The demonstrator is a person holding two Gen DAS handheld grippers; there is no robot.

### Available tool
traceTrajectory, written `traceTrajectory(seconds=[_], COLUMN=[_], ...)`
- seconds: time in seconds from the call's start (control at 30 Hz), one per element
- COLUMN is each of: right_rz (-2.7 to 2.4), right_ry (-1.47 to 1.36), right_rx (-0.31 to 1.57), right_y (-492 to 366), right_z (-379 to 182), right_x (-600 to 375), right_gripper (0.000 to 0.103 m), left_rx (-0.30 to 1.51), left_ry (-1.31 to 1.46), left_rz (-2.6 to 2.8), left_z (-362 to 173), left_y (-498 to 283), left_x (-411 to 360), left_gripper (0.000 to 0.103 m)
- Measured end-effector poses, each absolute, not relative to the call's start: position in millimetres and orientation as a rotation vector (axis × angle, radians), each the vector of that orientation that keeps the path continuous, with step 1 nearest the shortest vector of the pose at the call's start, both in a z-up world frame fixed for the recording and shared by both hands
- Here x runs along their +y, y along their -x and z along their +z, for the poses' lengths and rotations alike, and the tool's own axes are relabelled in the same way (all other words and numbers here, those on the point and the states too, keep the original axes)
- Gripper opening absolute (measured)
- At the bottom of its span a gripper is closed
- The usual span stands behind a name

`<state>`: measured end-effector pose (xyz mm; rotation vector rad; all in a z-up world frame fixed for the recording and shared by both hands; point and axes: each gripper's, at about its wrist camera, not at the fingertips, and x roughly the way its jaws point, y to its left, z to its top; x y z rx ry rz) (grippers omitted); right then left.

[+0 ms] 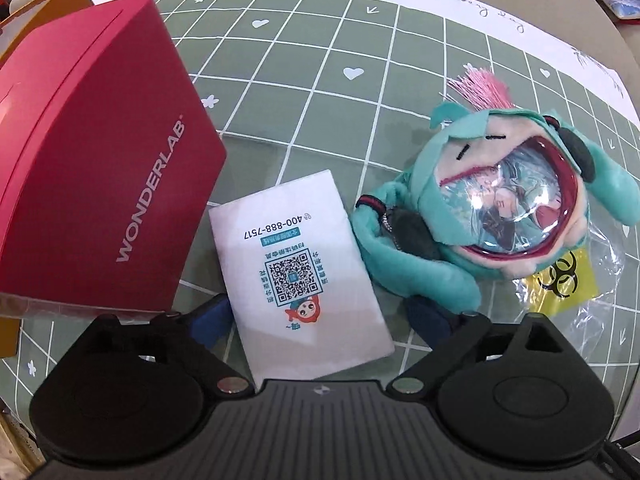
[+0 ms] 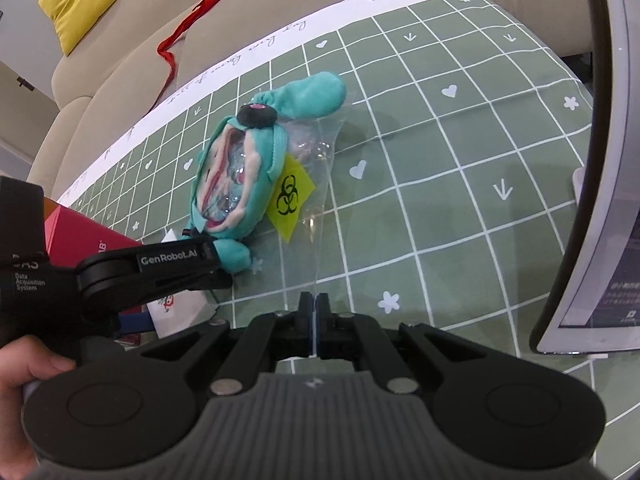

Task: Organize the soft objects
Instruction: 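Close the right tool on the plastic bag while the left tool approaches the white card, then grasp the white QR card with the left tool while the right tool lifts the bag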

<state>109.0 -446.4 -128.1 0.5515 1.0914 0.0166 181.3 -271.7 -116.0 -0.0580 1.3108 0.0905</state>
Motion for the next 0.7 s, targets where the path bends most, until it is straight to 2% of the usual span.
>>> traceTrajectory(seconds=[0.07,0.13,0.37,0.43,0.5,0.7], right_rz=[0.017,0.026,-0.038,-0.048,-0.052,-0.065], right_ry=[-0.546,-0.54,-0.554,-0.558,-0.573,-0.589], right_rx=[1.089,1.086,1.092,1.072,1.061,1.025], right_y=[-108.1,-106.5,-106.2,-106.9,-108.6,-123.8], right_z=[-127.8,-126.8,-129.3,-128.8,-129.5,-126.4], right_x=[-446.8,-446.9,-451.9,-452.4,-453.3,-449.4], right_gripper=[0.0,0.0,0.005,0.012,0.03,0.035], left_rx=[1.307,1.28,1.281,1.299,1.324,1.444], left_ry=[0.06,0.064,-0.001,0.016,0.039,0.158], left_rz=[0.079,0.088,-0.026,-0.039,-0.071,-0.187], left_z=[-113.5,-108.9,-104.7,-102.7,-101.0,-93.8], left_y=[-176.3,-169.5,-143.3,-134.7,-127.7,-108.3], left_x=[-266.9,-263.0,-249.5,-241.2,-234.0,-208.4], left_gripper=[0.103,0.089,0.085,0.085,0.085,0.083])
